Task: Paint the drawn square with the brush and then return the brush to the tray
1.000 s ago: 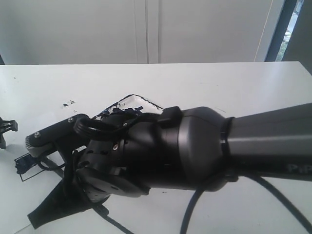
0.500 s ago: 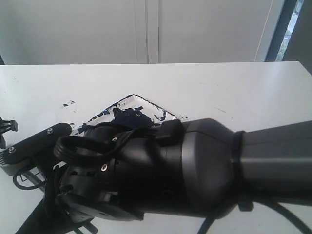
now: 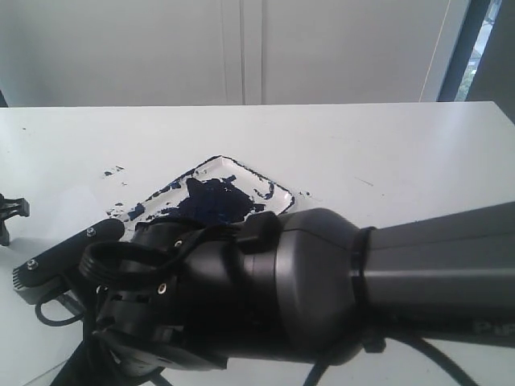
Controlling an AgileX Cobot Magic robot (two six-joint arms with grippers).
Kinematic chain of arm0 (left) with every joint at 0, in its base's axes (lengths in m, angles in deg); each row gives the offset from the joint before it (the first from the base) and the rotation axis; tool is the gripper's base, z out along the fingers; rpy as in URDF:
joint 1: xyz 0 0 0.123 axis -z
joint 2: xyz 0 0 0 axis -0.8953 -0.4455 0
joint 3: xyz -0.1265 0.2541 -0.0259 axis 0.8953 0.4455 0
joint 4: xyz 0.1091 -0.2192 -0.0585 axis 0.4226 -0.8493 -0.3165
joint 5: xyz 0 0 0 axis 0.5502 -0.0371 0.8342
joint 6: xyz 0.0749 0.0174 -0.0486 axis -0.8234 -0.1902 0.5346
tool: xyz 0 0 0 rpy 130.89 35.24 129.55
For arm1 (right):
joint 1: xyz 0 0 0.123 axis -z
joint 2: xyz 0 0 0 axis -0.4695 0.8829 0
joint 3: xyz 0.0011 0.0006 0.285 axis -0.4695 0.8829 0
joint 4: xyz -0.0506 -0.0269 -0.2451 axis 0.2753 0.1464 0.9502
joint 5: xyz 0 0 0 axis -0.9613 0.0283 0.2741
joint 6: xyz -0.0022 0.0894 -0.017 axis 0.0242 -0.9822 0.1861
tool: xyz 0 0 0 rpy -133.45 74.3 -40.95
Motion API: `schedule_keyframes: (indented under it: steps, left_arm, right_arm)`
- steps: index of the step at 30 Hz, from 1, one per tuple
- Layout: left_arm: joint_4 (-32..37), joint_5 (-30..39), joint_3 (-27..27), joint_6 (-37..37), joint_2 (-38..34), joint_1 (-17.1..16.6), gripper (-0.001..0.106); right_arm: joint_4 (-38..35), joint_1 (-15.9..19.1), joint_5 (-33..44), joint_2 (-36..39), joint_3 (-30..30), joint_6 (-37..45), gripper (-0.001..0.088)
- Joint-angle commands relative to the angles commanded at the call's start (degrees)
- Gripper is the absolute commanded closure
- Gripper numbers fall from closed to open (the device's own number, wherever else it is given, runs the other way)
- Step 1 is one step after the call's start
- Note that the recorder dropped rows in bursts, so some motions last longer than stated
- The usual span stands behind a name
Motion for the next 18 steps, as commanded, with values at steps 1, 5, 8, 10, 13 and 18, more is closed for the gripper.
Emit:
schedule_keyframes:
  steps: [1,5,8,10,13,18]
  left_arm:
    - [0.00,0.00,0.00,0.00,0.00,0.00,0.050]
    - [0.00,0.00,0.00,0.00,0.00,0.00,0.050]
    - [0.00,0.00,0.00,0.00,0.00,0.00,0.050]
    - [0.00,0.00,0.00,0.00,0.00,0.00,0.050]
    - [0.00,0.00,0.00,0.00,0.00,0.00,0.050]
    - [0.00,0.00,0.00,0.00,0.00,0.00,0.050]
  right_arm:
    - [0.85,0.00,0.08,0.00,0.00,-0.98,0.0868]
    - [3.73,0.00,1.13,0.00,0.00,-4.03,0.0868]
    - [6.28,0.00,2.64,0.00,0.00,-5.94,0.0868]
    - [7.08,0.00,3.27,0.00,0.00,-6.27,0.0868]
    - [7.31,0.22,3.25,0.00,0.00,-6.27,0.0868]
    - [7.87,0.22,3.25,0.00,0.00,-6.75,0.0868]
